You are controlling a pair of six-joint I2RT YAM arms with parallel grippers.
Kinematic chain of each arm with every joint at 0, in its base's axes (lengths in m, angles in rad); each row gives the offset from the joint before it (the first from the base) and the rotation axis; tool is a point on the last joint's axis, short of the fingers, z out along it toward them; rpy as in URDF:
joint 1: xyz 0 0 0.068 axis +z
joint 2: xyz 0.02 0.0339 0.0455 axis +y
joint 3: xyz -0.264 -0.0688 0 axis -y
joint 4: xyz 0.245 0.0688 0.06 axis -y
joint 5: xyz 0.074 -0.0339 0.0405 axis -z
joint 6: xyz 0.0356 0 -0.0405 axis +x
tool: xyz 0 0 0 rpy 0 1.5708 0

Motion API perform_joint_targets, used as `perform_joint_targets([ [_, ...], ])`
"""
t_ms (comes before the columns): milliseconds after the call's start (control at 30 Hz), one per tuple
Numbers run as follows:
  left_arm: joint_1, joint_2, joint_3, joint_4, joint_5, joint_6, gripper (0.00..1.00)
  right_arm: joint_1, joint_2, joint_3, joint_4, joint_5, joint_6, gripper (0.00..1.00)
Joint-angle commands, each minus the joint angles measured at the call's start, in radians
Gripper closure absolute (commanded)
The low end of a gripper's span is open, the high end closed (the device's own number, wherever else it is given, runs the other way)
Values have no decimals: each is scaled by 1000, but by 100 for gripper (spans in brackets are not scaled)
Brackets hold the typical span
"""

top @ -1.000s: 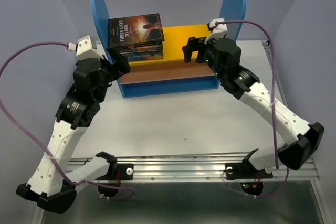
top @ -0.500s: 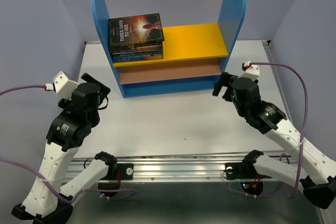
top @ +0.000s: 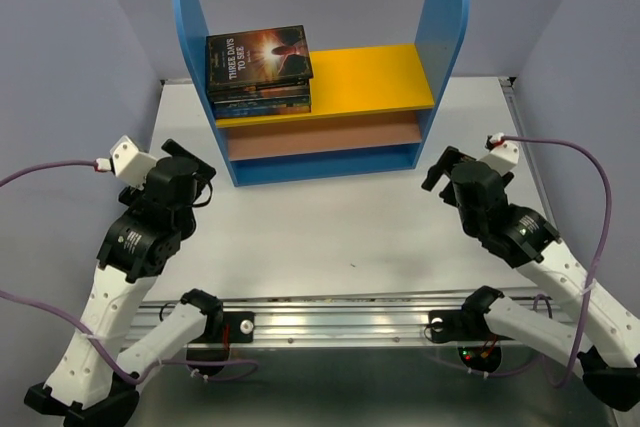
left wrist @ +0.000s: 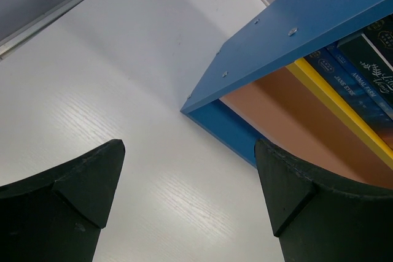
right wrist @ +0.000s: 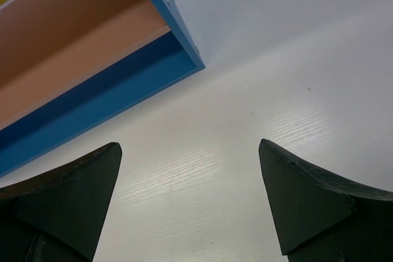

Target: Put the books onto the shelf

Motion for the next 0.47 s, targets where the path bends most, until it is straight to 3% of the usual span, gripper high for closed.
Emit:
perform_joint_targets([
  [0,4,-7,7,31,-17,6,1,0,37,40,42,6,-26,0],
  [433,5,-30,-19,45,-13,23,1,0,158,118,149,-8,-95,0],
])
